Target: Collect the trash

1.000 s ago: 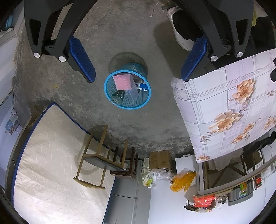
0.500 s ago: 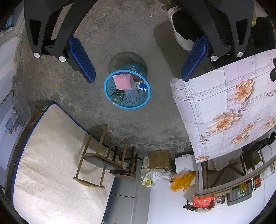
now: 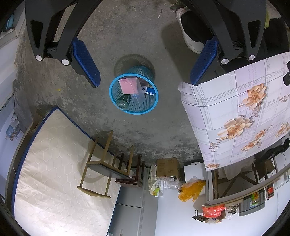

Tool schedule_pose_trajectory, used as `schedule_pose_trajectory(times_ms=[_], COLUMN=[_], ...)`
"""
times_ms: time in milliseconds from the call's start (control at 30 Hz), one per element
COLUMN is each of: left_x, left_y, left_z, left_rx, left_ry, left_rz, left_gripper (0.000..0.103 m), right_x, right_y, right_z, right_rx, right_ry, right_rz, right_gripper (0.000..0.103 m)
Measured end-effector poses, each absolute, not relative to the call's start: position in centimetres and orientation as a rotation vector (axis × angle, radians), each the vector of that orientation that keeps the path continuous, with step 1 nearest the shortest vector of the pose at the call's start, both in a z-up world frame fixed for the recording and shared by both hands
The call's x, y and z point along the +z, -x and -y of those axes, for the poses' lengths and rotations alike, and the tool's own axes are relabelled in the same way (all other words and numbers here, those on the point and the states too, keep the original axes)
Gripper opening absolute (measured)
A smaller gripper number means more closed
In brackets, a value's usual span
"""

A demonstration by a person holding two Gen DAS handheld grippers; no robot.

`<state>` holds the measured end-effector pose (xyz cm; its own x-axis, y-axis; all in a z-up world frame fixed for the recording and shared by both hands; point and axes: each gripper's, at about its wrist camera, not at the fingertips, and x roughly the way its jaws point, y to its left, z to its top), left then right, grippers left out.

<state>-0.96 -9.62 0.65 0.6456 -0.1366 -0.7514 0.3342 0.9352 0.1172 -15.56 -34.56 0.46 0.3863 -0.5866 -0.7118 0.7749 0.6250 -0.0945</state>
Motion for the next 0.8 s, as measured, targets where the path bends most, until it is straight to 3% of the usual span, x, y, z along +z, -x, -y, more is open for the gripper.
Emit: schedule_pose_trajectory(times_ms=[800], left_x=[0.02], left_y=[1.24], left_z=[9.59], left_rx=[-0.280], left_ry=[-0.253], left_rz=[-0.852], left_gripper=[0.094], right_x=[0.46], right_y=[15.75], right_z=[34.53], right_rx=[-0.878], right_ry=[-0.276], right_rz=[-0.782], right_gripper=[0.097])
